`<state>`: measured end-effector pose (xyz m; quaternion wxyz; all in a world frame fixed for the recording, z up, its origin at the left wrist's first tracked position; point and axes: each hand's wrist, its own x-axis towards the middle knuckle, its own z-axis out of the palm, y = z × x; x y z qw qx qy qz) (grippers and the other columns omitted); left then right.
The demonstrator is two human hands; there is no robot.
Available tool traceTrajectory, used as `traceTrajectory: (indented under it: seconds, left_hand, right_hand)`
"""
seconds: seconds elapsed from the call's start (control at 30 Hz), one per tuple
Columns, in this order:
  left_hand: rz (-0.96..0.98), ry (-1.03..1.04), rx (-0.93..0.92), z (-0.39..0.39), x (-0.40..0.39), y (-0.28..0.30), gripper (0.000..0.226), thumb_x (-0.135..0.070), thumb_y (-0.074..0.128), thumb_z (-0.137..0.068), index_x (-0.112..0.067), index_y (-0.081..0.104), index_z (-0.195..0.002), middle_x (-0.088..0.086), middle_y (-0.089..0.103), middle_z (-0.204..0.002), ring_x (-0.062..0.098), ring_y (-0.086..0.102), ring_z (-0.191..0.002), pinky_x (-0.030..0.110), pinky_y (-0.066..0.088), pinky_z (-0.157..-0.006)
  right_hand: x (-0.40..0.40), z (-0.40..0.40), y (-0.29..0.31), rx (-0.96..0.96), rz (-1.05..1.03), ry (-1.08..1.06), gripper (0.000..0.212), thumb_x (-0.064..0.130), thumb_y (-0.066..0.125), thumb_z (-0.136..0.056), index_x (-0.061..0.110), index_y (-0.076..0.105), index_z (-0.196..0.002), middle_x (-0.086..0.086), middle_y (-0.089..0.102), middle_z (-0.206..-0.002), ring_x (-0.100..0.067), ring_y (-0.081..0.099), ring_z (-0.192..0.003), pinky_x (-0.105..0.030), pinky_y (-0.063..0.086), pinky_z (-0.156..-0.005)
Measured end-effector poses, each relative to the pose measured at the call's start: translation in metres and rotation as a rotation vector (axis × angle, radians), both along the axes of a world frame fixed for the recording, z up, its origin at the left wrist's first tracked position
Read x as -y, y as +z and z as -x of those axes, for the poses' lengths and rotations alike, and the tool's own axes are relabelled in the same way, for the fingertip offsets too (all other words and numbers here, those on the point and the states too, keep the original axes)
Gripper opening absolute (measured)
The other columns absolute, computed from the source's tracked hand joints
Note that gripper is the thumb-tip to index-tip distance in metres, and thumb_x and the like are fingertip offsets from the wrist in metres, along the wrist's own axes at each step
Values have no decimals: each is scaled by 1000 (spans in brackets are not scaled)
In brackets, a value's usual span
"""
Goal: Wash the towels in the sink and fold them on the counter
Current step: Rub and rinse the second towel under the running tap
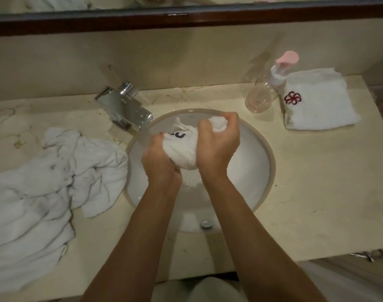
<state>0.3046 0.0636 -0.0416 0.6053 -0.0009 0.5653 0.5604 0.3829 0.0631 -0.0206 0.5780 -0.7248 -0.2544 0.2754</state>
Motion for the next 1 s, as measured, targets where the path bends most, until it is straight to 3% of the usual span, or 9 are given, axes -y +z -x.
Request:
traceTrajectory:
  seconds: [0.1, 0.23, 0.37, 0.47, 0.6, 0.7, 0.83, 0.9, 1.0]
  left_hand:
    - [94, -100, 68, 5, -2, -12, 31, -10, 61, -75, -5, 60, -105, 13, 62, -90, 23, 63, -67, 22, 52, -50]
    - [208, -181, 36, 5, 7, -16, 9, -17, 55, -93, -9, 59, -92, 10, 60, -86, 20, 63, -65, 28, 54, -58]
    - [-5, -281, -1, 14, 18, -6, 51, -41, 65, -89, -2, 63, -121, 22, 67, -120, 34, 68, -106, 50, 53, -97]
    - [-267, -501, -292, 26, 33, 7, 62, -39, 72, -82, -23, 51, -138, -2, 63, -126, 13, 66, -110, 42, 55, -95]
    - [-536, -666, -812, 42, 36, -1, 50, -42, 80, -68, -26, 65, -114, -12, 65, -109, 9, 64, -102, 43, 58, -84]
    - [-570, -605, -827, 38, 30, -3, 37, -47, 72, -66, -25, 66, -96, -8, 64, -107, 4, 62, -99, 38, 56, -86]
    - [-608, -628, -602, 29, 38, -2, 31, -31, 71, -74, -21, 72, -104, -4, 71, -115, 12, 65, -109, 32, 57, -85]
    - [-568, -520, -621, 22, 41, -1, 17, -26, 71, -77, -27, 74, -93, -4, 74, -100, 16, 68, -97, 35, 57, -78]
    - [-285, -229, -488, 7, 37, -2, 13, -35, 69, -81, -24, 75, -84, -2, 72, -89, 24, 68, -92, 42, 56, -76]
  right_hand:
    - [1, 1, -13, 112, 15, 66, 16, 15, 61, -72, 14, 50, -84, -6, 60, -84, -20, 53, -73, -32, 46, -67]
    - [6, -5, -26, 132, 138, 144, 16, 20, 63, -78, 16, 51, -87, -2, 61, -86, -21, 56, -77, -34, 46, -71]
    - [12, -41, -33, -655, 271, 312, 32, 29, 76, -85, 8, 59, -101, -10, 67, -93, -27, 68, -91, -41, 54, -83]
    - [26, -54, -34, -1032, 313, 348, 61, 26, 78, -81, 2, 56, -132, -15, 67, -126, -32, 63, -119, -44, 49, -99]
    - [38, -51, -25, -1257, 464, 294, 24, 19, 65, -85, 7, 68, -106, -9, 70, -104, -25, 68, -94, -34, 53, -85]
    - [44, -40, -33, -1177, 589, 289, 19, 28, 73, -82, 13, 69, -93, -3, 69, -80, -19, 69, -67, -29, 54, -59]
    - [46, -38, -32, -1136, 584, 269, 39, 27, 79, -81, 7, 70, -113, -11, 73, -95, -24, 72, -83, -34, 57, -67]
    - [45, -38, -29, -1131, 502, 167, 6, 8, 65, -87, 2, 64, -83, -7, 63, -63, -18, 65, -56, -29, 52, -55]
    - [37, -30, -21, -952, 361, -12, 25, 0, 60, -86, 11, 49, -67, 2, 49, -52, -11, 50, -42, -24, 42, -46]
